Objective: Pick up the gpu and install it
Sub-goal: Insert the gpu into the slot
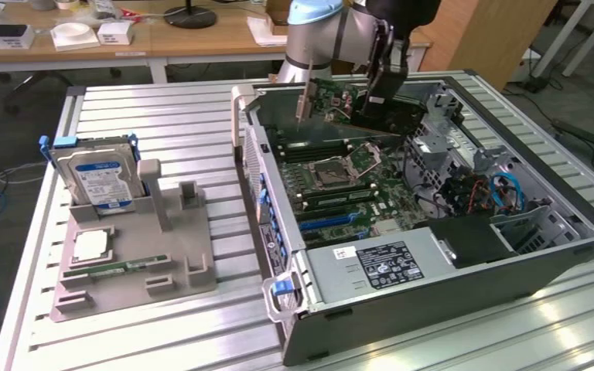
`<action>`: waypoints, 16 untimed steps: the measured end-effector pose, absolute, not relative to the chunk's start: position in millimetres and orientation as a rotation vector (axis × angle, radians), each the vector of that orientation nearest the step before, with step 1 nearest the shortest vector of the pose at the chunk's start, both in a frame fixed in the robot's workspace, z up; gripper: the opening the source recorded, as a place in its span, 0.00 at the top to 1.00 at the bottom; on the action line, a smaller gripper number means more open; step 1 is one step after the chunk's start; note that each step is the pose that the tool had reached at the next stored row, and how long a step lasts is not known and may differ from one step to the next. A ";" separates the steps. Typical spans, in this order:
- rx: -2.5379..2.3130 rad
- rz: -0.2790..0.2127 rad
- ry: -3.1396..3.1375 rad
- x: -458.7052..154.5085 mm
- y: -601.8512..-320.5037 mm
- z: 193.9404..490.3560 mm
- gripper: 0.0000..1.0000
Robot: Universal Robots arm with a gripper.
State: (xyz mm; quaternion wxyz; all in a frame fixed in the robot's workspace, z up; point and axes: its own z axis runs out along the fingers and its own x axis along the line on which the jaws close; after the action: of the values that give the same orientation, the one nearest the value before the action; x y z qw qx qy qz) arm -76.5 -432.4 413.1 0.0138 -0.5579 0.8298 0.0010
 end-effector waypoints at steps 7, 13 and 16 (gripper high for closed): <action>-1.790 0.004 2.548 -76.5 -432.8 413.1 0.74; -1.824 0.004 2.524 -76.5 -432.9 413.1 0.74; -1.840 0.005 2.513 -76.5 -432.9 413.1 0.74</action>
State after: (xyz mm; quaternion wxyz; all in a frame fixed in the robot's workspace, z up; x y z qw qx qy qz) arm -76.5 -432.9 413.1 0.0138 -0.5907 0.8068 0.0015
